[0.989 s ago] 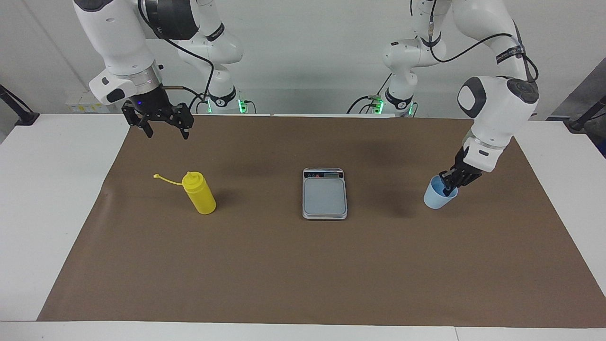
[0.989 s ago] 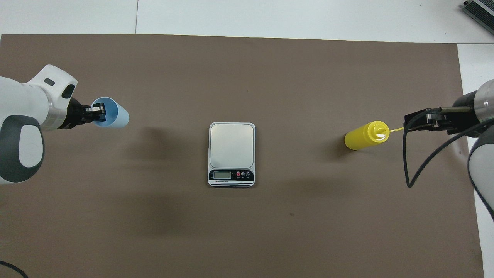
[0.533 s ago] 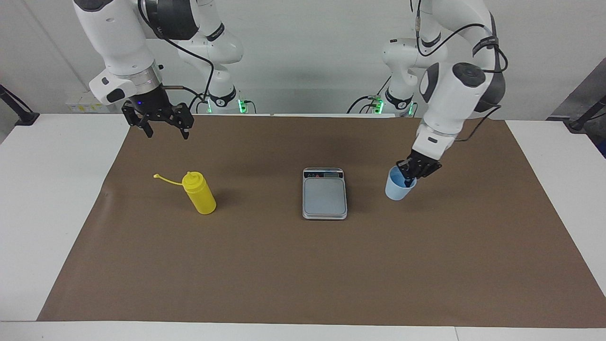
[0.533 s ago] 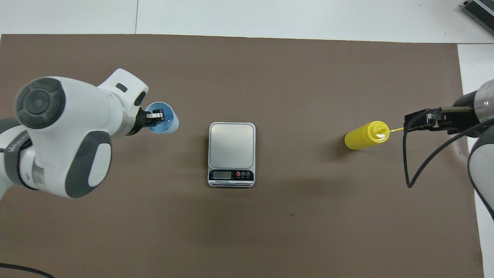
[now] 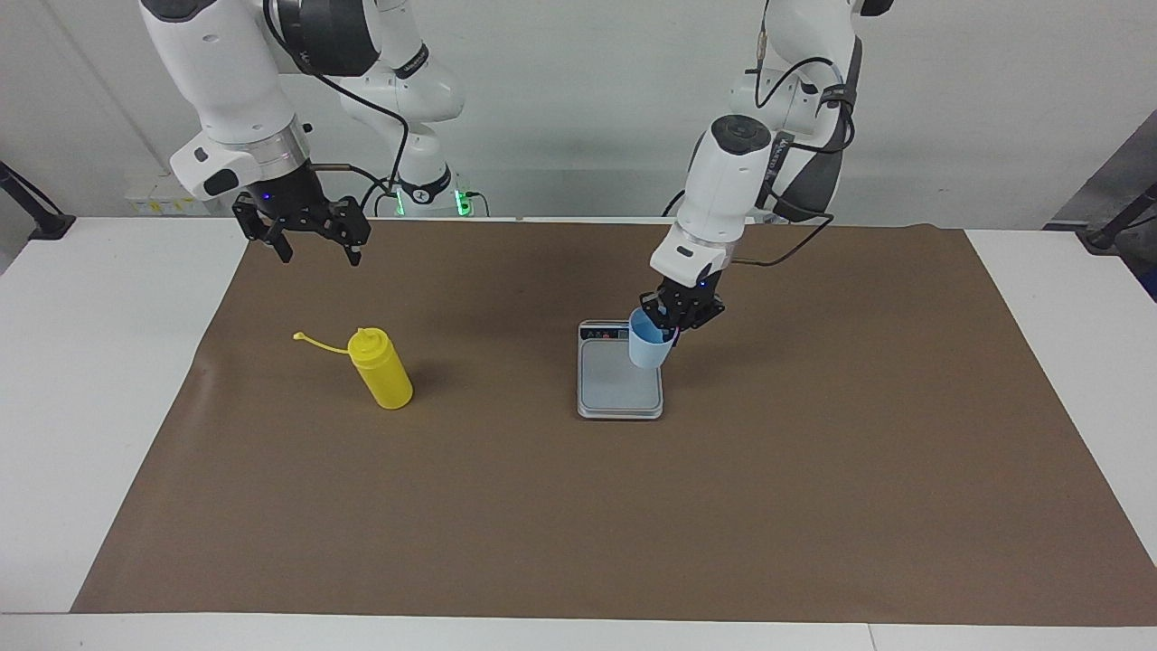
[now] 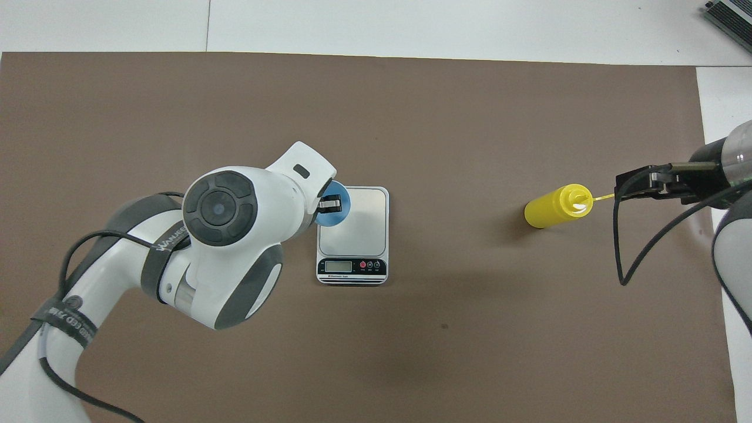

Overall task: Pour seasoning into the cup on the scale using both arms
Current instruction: 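Lift the blue cup with the left gripper and carry it over the scale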

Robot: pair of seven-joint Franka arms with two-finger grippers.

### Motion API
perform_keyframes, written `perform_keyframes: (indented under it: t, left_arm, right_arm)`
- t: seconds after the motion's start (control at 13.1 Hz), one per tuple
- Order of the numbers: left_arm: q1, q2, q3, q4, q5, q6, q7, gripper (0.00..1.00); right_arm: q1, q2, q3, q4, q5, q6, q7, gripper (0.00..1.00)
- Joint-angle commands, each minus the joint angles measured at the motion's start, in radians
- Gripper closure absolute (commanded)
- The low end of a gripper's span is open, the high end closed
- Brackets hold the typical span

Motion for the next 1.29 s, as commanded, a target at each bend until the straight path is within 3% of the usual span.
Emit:
perform_keyframes:
  t: [0.0, 0.99, 1.07, 1.14, 1.22]
  left_arm:
    - [-0.051, 0.055, 0.018, 0.003, 0.067, 0.053, -0.081, 1.00]
    - [-0.074, 0.093, 0.018, -0.037, 0.101, 0.110, -0.087, 1.00]
    - [-0.074, 0.093, 0.018, -0.037, 0.101, 0.110, -0.086, 0.89]
    - [-0.073, 0.093, 0.018, -0.035, 0.101, 0.109, -0.086, 0.41]
    - [-0.064, 0.093, 0.020, -0.028, 0.101, 0.103, -0.081, 0.00]
  right_arm:
    - [-0.013, -0.022, 0.004, -0.027, 0.016, 0.018, -0.016, 0.00]
    - [-0.013, -0.022, 0.004, -0.027, 0.016, 0.018, -0.016, 0.00]
    - [-0.013, -0.022, 0.004, -0.027, 0.016, 0.018, -0.016, 0.00]
    - [-0.013, -0.022, 0.004, -0.027, 0.016, 0.018, -0.016, 0.00]
    - [-0.013, -0.022, 0.004, -0.027, 0.016, 0.018, -0.016, 0.00]
